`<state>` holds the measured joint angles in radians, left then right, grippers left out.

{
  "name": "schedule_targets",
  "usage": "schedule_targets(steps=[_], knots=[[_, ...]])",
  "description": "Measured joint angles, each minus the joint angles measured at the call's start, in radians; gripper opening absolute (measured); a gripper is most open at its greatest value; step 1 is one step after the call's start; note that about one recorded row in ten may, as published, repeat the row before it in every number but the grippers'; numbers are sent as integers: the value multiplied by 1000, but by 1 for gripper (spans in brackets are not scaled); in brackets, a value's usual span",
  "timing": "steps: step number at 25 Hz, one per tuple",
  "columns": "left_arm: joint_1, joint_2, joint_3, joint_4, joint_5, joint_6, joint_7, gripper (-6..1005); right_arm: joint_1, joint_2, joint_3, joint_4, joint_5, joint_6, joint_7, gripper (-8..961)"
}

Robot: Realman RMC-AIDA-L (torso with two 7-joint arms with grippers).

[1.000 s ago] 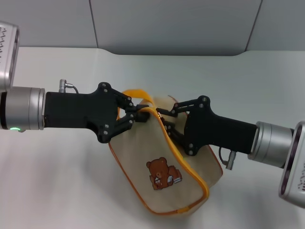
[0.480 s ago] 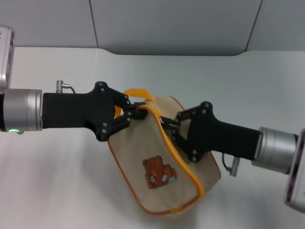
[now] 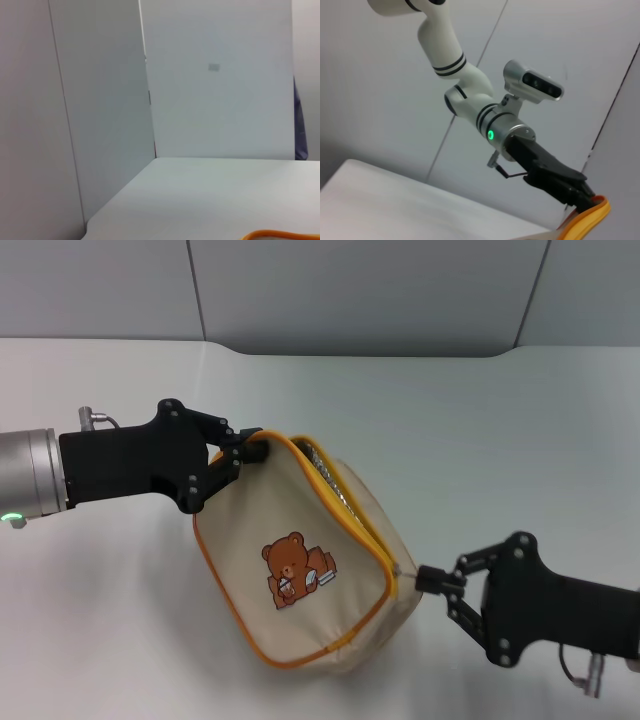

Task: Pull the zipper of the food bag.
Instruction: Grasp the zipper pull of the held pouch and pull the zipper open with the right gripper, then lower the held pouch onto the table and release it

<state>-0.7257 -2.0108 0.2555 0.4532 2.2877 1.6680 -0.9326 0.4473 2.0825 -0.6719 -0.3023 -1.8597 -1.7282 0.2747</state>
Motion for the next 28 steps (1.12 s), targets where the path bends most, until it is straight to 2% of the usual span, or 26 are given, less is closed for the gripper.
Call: schedule_targets(steps=[5, 14, 20, 24, 25, 26, 28], knots=[[4, 2, 0, -15, 0, -10, 0, 97, -32, 0, -6, -31, -8, -12, 28, -1], [10, -1, 0, -15, -13, -13, -2, 111, -38, 0, 10, -26, 1, -6, 39, 0], [36, -8, -1, -22, -63, -30, -39, 120, -37, -1, 100, -23, 2, 5, 197, 64], [66, -32, 0, -27, -104, -78, -65, 126, -33, -4, 177, -28, 3, -24, 338, 106], [66, -32, 0, -27, -104, -78, -65, 128, -32, -5, 199, -28, 3, -29, 362, 117], [81, -49, 0, -29, -112, -118, -74, 129, -29, -5, 239, -29, 3, -33, 400, 177], [89, -58, -1, -41, -116, -146, -78, 132, -26, -5, 246, -29, 3, -33, 410, 298]])
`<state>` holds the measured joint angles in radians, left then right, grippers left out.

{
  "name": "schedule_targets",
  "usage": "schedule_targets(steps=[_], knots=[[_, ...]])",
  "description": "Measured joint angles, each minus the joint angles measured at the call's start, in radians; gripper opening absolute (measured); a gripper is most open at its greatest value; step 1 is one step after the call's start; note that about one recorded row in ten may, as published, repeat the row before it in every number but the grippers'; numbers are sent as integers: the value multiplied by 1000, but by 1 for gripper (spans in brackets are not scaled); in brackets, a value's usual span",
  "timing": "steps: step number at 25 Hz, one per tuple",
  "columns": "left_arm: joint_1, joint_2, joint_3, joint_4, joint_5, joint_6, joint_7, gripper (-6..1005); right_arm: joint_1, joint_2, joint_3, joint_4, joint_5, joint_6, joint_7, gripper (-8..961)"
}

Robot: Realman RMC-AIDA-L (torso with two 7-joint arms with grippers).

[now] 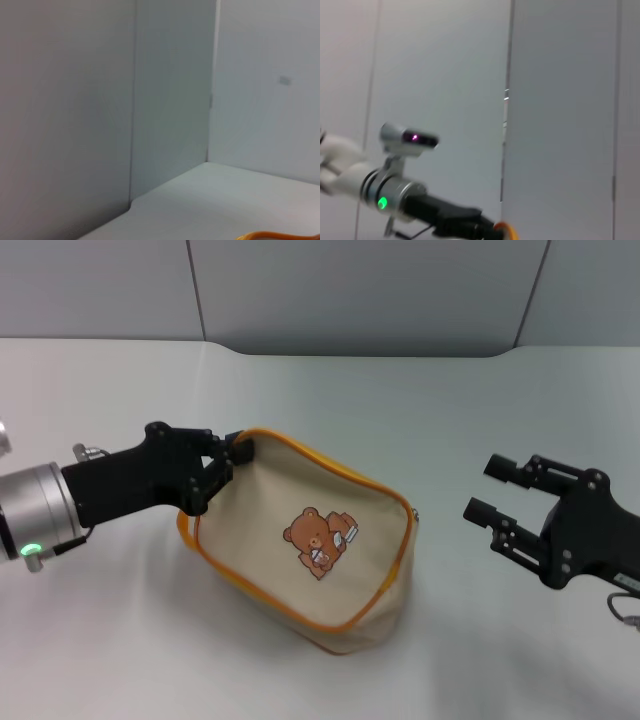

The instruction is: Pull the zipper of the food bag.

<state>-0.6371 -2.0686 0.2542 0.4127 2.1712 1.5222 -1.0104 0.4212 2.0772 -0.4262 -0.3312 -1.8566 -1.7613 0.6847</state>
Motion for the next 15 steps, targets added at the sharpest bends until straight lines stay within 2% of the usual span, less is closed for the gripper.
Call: schedule_targets(steps=[5, 9, 11, 13, 15], knots=[[5, 2, 0, -42, -29, -26, -15, 140, 17, -4, 7, -3, 0, 8, 49, 567], [22, 10, 0, -35, -88, -14, -56, 146, 35, -27, 7, -5, 1, 6, 153, 696], [37, 27, 3, -36, -126, 14, -112, 149, 44, -39, 2, -8, -1, -2, 206, 760], [45, 53, 9, -48, -135, 78, -141, 230, 51, -50, -4, -22, -6, -18, 262, 789], [51, 87, 40, -67, -130, 206, -146, 310, 56, -57, -19, -47, -17, -40, 311, 818]])
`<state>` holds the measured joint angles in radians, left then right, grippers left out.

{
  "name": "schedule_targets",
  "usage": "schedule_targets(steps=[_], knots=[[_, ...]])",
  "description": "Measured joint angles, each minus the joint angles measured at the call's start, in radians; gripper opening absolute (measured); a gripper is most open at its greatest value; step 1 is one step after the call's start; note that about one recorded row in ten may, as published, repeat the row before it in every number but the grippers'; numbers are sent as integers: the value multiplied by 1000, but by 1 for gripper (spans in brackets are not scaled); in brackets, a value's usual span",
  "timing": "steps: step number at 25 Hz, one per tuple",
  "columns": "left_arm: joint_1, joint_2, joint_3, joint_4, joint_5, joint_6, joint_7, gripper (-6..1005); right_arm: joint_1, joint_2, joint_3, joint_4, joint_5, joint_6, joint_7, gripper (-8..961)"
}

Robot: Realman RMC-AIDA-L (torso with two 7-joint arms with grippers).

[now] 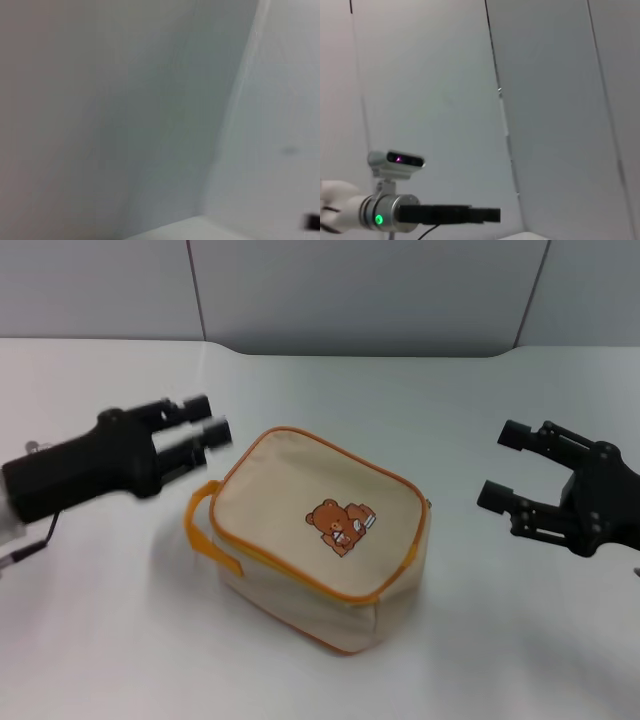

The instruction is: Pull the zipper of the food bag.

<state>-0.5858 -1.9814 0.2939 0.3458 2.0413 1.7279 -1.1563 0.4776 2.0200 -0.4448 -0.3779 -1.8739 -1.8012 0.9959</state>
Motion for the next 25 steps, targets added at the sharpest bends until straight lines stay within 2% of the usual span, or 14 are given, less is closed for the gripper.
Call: schedule_targets(steps=[3, 7, 10, 15, 25], knots=[[4, 18, 98, 11, 3, 108, 1, 439, 6, -6, -54, -51, -25, -40, 52, 833], [6, 11, 243, 40, 4, 133, -8, 629, 16, -7, -116, -109, -99, -83, 86, 833], [5, 6, 279, 42, 4, 127, -1, 702, 24, -7, -125, -115, -126, -86, 96, 833], [5, 5, 289, 42, 4, 127, 6, 824, 24, -8, -124, -117, -125, -87, 95, 832], [4, 5, 292, 42, 4, 120, 6, 826, 24, -6, -124, -118, -123, -84, 92, 833]])
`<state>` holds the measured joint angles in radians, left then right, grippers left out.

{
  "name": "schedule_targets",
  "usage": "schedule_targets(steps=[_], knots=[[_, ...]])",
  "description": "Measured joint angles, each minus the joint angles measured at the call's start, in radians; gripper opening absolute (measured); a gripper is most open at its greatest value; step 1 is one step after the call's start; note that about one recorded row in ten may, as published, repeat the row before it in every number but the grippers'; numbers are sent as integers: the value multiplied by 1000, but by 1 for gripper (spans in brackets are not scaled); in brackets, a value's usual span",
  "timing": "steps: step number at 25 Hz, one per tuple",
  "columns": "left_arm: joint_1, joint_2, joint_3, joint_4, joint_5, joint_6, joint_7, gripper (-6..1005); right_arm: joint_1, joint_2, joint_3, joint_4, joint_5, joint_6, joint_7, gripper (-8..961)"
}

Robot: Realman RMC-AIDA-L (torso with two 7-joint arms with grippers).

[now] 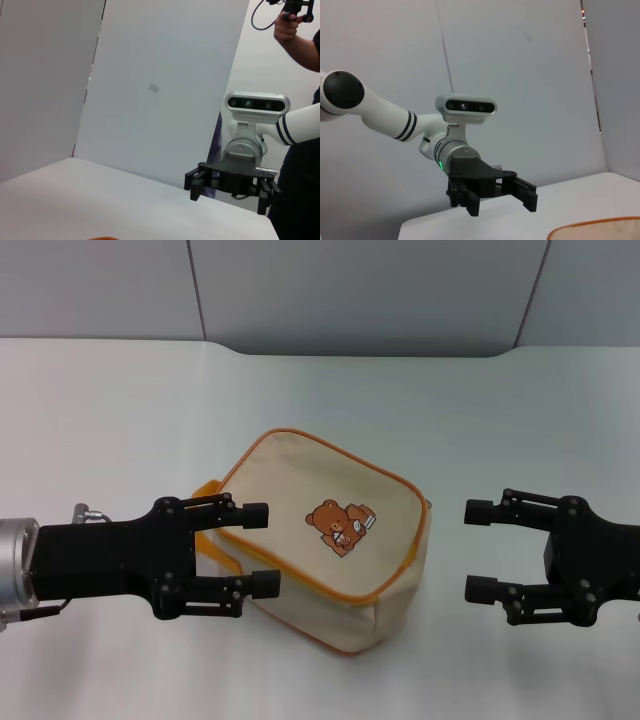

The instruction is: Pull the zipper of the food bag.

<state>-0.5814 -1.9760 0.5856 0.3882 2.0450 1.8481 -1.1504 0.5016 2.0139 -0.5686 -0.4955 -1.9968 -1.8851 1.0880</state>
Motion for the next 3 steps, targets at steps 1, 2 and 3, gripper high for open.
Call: schedule_targets(steps=[1, 2, 3], knots=[[0, 0, 0, 0, 0, 0, 0, 826, 0, 0, 1, 0, 0, 0, 0, 833], [1, 0, 1, 0, 1, 0, 0, 826, 0, 0, 2, 0, 1, -1, 0, 833], [1, 0, 1, 0, 1, 0, 0, 826, 0, 0, 2, 0, 1, -2, 0, 833]])
